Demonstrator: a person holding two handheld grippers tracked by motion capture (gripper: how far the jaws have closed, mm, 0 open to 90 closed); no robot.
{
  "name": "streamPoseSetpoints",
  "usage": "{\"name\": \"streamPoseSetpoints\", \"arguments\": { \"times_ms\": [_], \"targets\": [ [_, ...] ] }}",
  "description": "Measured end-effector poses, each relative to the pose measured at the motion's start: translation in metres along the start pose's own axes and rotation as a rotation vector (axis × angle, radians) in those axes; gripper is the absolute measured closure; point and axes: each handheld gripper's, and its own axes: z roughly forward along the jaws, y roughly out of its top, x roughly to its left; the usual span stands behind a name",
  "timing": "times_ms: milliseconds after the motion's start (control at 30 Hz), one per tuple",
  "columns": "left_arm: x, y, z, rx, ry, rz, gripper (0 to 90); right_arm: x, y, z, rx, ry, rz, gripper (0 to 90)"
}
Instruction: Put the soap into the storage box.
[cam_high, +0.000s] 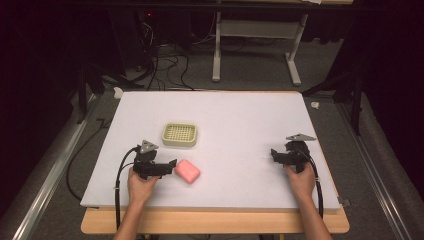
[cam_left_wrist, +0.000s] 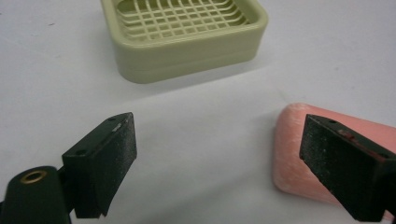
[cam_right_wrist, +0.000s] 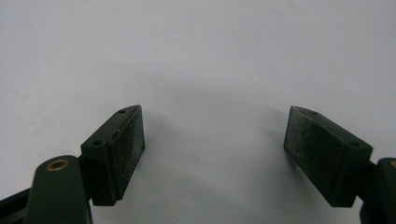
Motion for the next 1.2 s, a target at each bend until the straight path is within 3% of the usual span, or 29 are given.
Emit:
{"name": "streamPoseSetpoints", "arguments": {
  "times_ms": [167,533,667,1000,1200],
  "targets": [
    [-0.006,0.006,-0.01,-0.013,-0.011,0.04,11.1,0.0,0.0,0.0,0.0,0.0,-0.002,20.9],
    [-0.029,0.01,-0.01,-0.021,-0.069,0.072,8.8,0.0,0.0,0.0,-0.002,0.0,-0.002,21.0],
    [-0.037,0.012,-0.009,-0.022,-0.112,0.068,6.7,0.0,0.0,0.0,-0.001,0.0,-0.002,21.0],
    [-0.047,0.008,0.0,0.012,-0.126,0.087,3.6,0.0,0.0,0.0,-0.002,0.0,-0.003,21.0],
    [-0.054,0.007,0.006,0.033,-0.112,0.126,2.0,0.0,0.0,0.0,-0.002,-0.001,-0.002,21.0]
  ]
}}
